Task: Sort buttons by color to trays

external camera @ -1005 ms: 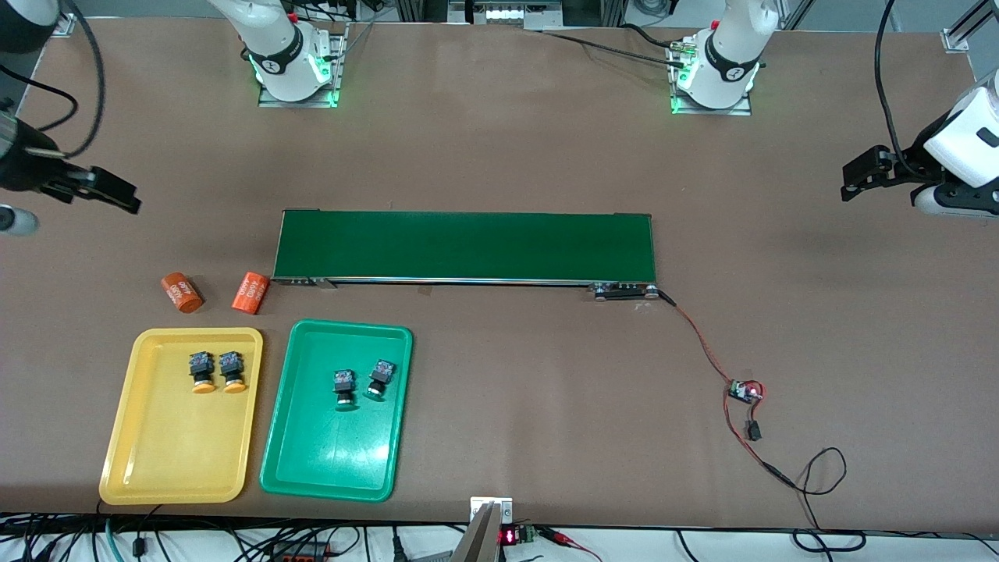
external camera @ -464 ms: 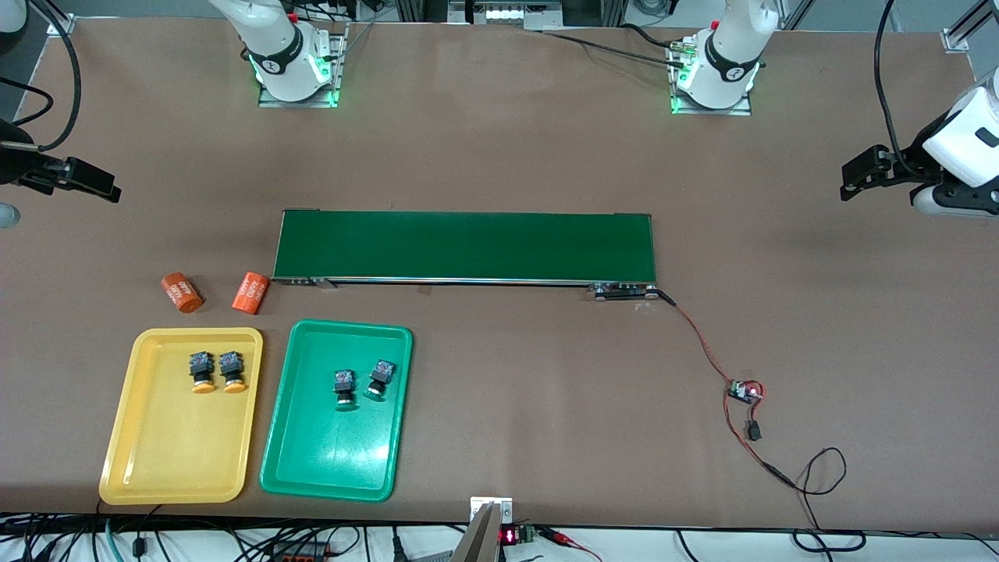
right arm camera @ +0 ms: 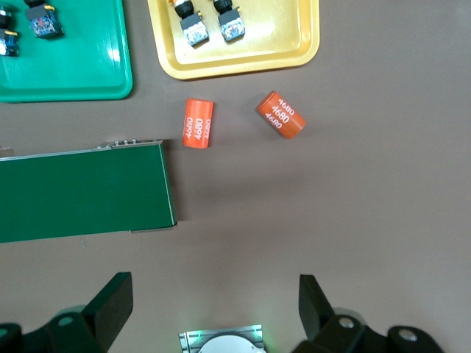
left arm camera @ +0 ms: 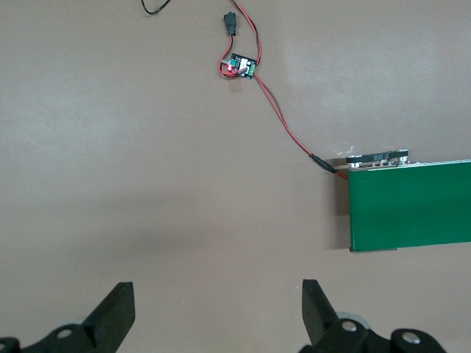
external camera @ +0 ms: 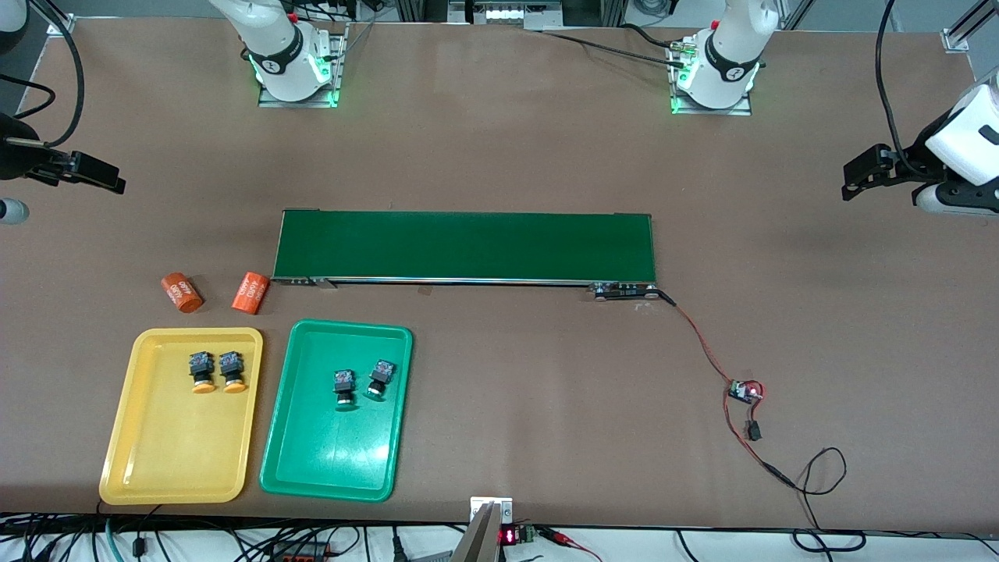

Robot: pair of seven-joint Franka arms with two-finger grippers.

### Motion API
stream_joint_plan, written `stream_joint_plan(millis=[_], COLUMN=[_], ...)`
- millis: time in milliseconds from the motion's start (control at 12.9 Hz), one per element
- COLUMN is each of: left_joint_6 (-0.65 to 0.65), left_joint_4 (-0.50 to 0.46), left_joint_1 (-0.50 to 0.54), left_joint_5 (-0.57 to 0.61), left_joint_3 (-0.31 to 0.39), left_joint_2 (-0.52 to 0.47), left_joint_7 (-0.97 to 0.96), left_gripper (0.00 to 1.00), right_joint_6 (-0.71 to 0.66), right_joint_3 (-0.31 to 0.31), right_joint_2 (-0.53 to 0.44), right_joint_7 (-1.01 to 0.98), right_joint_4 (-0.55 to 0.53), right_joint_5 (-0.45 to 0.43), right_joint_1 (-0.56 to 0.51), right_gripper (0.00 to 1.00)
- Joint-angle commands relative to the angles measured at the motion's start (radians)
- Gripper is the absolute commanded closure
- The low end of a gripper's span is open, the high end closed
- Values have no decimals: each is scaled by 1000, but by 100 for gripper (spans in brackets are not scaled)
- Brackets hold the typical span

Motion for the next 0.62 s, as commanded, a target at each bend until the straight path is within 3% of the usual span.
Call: stream_joint_plan(millis=[0, 541], left_joint_6=[-22, -28], left_joint_4=[32, 32], left_joint_1=[-3, -5], left_joint_5=[23, 22], left_joint_3=[0, 0], left_joint_2=[11, 11], left_joint_7=[28, 27], left_gripper=[0, 0], right_joint_6=[-62, -38], right_joint_3=[9, 7], right_joint_2=[-8, -5], right_joint_7=[23, 21], right_joint_4=[11, 10], right_joint_5=[12, 15], right_joint_1=[0, 0], right_gripper=[0, 0])
